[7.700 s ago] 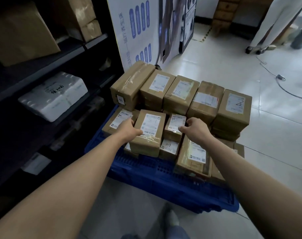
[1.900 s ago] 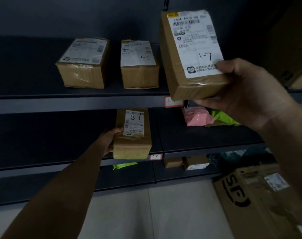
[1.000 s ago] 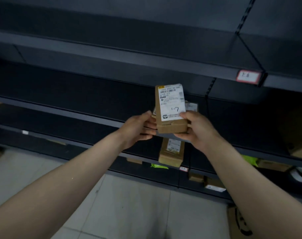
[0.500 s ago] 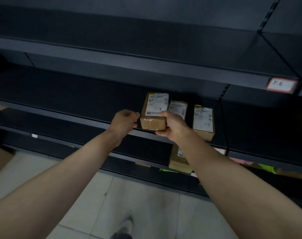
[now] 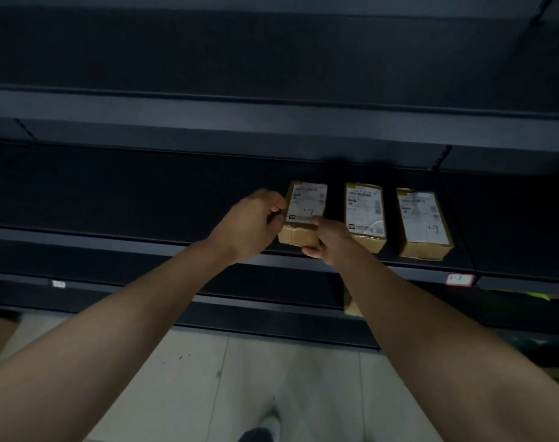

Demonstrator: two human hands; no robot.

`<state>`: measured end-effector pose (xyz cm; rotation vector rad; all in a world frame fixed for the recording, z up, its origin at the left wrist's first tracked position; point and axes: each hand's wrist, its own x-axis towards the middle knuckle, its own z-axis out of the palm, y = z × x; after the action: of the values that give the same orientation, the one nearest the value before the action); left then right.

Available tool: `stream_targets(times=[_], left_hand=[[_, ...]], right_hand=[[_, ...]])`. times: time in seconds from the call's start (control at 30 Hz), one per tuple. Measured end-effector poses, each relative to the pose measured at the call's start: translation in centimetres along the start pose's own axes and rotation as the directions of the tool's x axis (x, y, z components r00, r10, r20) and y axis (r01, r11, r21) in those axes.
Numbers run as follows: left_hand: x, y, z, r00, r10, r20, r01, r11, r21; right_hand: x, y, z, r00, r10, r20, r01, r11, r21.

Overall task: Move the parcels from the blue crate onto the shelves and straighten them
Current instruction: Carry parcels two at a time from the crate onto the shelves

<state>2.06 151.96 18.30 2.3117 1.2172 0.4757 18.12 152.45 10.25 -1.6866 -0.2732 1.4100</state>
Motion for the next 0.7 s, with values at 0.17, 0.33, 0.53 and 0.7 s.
stream_targets(times=[0.17, 0.33, 0.53, 0.7], left_hand=[[0.9, -0.6, -1.3, 0.990, 0.111, 0.087, -0.123, 0.981, 0.153], [1.9, 0.7, -2.2, 0.953, 0.191, 0.236, -0.252, 0.930, 0.266], [2.4, 7.2, -1.8, 0.810, 0.473, 0.347, -0.583, 0.717, 0.383], [1.0, 17.6, -0.2, 0.600, 0.679, 0.422, -0.797, 0.462, 0.390]], right_hand=[[0.9, 0.3, 0.7, 0.991, -0.024, -0.135, 0.025, 1.000, 0.011], [-1.3, -0.8, 1.0, 0.960, -0.150, -0.238, 0.084, 0.960, -0.267], [-9.9, -3.5, -4.8, 0.779, -0.598, -0.186, 0.233, 0.552, -0.800], [-20.7, -4.2, -13.3, 0.654, -0.710, -0.260, -0.206, 0.163, -0.965]])
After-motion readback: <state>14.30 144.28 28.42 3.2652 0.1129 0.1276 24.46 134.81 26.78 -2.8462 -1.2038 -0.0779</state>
